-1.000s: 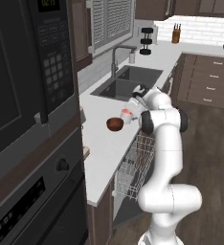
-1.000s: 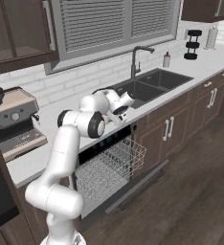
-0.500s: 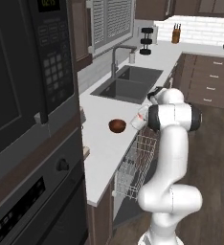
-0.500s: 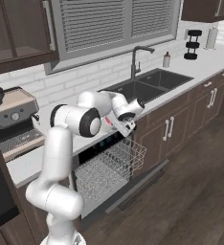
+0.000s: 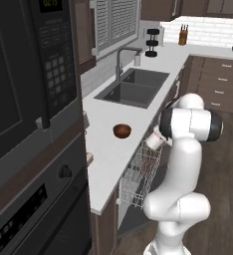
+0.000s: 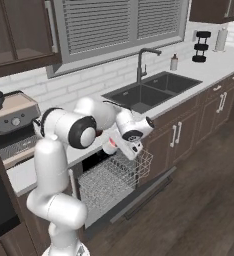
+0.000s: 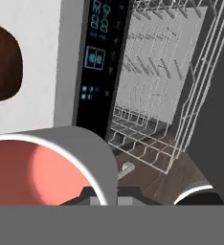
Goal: Pick up the cup and bowl from the counter, place them in the dishwasher, and close the dishwasher door.
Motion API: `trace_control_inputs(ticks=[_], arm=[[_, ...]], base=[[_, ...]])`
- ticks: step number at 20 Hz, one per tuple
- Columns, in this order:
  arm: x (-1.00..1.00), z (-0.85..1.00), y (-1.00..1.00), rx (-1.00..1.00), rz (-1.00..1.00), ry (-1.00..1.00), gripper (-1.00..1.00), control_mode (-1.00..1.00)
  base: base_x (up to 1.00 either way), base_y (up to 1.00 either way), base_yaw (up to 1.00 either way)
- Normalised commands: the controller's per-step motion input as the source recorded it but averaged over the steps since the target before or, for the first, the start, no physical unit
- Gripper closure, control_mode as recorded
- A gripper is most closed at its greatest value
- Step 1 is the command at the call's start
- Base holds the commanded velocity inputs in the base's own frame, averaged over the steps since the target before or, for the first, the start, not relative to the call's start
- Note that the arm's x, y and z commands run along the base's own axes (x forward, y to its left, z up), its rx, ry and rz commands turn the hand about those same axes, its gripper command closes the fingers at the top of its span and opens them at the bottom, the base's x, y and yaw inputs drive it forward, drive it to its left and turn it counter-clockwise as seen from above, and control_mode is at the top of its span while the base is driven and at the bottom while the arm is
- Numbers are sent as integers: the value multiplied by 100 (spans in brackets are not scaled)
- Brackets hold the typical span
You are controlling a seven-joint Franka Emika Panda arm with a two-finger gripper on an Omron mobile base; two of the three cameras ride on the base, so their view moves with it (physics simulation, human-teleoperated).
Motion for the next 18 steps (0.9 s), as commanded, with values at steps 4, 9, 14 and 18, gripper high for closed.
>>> trace_control_inputs(ticks=[4,9,14,18], arm=[[-82,-73,0,-2,3,19,100,-100],[-10,-100,3,-6,2,22,100,-100],[52,-100,27,-5,0,2,100,-100],[23,-100,28,-5,0,0,100,-100]], base=[[0,0,0],[0,0,0],[0,0,0],[0,0,0]])
